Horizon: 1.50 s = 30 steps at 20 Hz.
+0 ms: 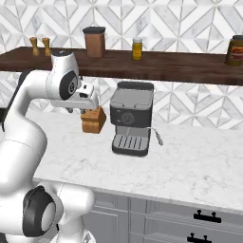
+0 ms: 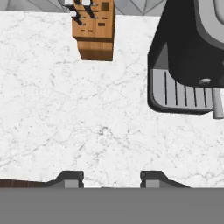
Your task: Take a straw from the drawer in front and place it inside the glass cup on the dining counter.
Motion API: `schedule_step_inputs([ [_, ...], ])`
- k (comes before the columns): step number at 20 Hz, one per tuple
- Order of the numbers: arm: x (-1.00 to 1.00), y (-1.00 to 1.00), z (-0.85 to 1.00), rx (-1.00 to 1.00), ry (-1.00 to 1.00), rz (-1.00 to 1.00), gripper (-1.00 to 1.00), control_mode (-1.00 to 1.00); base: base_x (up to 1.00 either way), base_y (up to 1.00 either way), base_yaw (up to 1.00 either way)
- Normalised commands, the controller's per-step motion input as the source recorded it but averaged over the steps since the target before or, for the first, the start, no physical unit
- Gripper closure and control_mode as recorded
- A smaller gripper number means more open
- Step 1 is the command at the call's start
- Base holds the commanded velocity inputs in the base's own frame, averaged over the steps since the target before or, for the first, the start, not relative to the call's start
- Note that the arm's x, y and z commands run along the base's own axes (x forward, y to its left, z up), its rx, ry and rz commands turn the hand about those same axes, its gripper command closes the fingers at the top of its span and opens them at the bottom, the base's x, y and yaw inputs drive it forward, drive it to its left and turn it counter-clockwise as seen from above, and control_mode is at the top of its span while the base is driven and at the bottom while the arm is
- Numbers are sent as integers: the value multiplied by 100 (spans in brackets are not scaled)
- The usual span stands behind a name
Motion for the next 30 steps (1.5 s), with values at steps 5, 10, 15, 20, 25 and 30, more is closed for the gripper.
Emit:
schedule_step_inputs([
  [5,0,0,0,0,0,0,-100,100,-22,1,0],
  [10,0,0,0,0,0,0,-100,100,-98,-3,0],
  [15,0,0,0,0,0,0,-100,100,-34,-54,23],
  [20,0,0,0,0,0,0,-100,100,0,-80,57],
  [25,0,0,0,0,0,0,-100,100,0,-72,60],
  [30,0,0,0,0,0,0,-100,100,0,-69,59],
])
